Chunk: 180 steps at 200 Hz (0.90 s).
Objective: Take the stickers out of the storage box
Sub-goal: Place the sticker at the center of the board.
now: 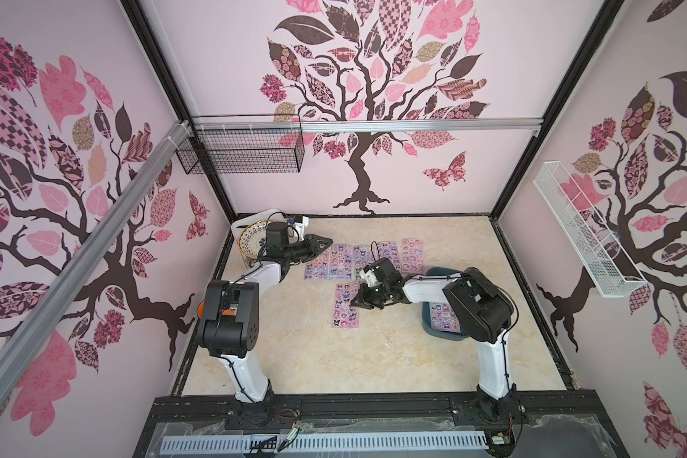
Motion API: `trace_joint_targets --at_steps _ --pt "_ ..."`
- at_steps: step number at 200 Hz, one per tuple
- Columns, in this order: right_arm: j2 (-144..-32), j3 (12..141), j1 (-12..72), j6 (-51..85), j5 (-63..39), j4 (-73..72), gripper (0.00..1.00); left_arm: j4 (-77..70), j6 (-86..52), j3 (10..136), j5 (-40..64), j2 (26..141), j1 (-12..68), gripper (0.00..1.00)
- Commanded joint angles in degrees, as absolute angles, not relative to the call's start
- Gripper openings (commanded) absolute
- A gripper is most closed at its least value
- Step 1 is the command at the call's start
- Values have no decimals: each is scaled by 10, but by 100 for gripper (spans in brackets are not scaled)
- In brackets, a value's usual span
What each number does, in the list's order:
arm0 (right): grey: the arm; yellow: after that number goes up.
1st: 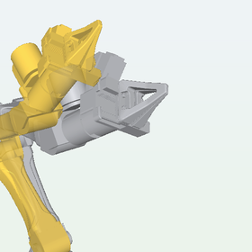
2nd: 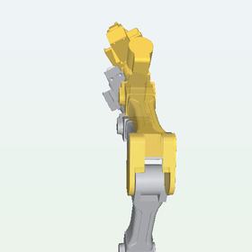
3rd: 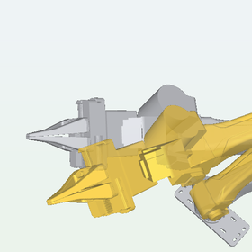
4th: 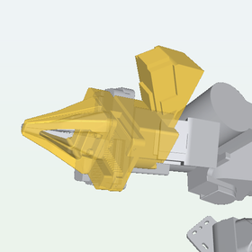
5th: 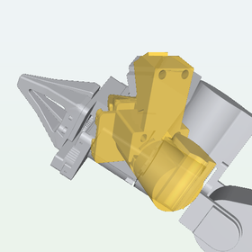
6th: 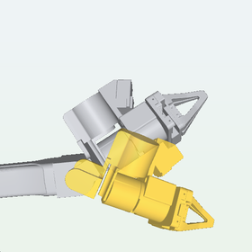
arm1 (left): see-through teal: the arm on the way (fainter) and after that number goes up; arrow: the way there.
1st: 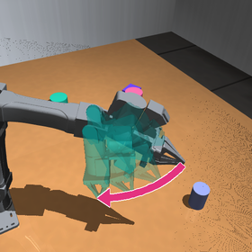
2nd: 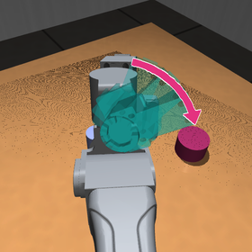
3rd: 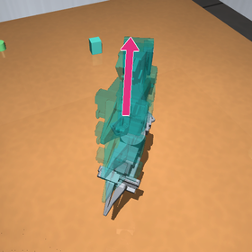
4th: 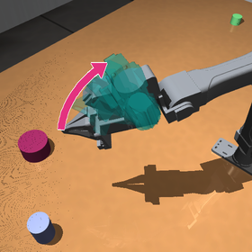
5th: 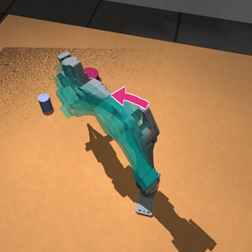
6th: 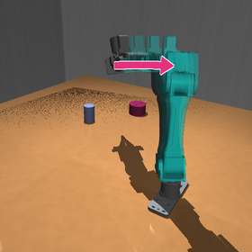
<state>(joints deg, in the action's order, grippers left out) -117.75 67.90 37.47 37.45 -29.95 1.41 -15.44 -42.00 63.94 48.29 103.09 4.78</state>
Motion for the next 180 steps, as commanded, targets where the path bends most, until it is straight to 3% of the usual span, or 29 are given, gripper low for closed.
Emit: trace_joint_targets --at_steps 1,99,133,180 --pt "-1190 680 373 360 -251 48 3 -169 -415 637 489 1023 47 27" --pt "-1182 700 373 326 -217 128 11 -187 -420 641 493 1029 57 27" --pt "-1180 705 373 315 -205 154 24 -185 -417 641 493 1028 57 27" --pt "-1163 704 373 304 -188 177 28 -185 -418 641 493 1027 58 27"
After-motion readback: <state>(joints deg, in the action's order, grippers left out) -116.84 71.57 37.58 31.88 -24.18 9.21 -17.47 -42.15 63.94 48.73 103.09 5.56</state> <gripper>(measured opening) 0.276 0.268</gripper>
